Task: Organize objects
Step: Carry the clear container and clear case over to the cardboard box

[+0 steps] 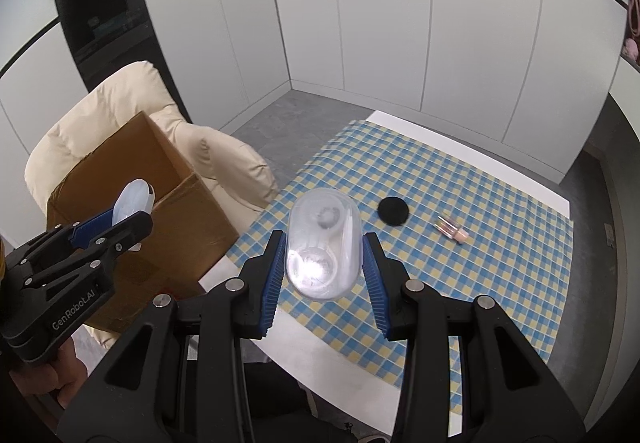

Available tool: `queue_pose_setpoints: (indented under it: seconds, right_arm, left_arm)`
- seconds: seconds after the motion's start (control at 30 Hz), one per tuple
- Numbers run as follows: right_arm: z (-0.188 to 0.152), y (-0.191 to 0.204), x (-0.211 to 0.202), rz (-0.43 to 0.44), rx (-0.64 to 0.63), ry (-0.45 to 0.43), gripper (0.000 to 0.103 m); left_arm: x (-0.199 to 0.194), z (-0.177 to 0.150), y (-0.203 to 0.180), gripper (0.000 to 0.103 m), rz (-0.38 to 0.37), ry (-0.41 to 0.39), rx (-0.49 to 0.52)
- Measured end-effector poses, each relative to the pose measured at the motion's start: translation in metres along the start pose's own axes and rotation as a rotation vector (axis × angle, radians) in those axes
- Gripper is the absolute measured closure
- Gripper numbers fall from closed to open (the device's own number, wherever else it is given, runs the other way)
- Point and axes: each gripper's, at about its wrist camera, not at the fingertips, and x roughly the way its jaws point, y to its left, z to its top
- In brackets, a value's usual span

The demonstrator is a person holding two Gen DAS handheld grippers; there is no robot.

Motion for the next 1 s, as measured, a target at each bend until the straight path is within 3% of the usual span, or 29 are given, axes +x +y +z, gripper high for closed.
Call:
queue_pose_setpoints:
  seconds: [1.0]
  right_arm:
    - [0.012, 0.082, 0.017, 0.096, -0.116, 0.014, 0.063]
  left_arm:
    - [-0.025, -0.013, 0.065, 0.068, 0.093, -0.004, -0.091]
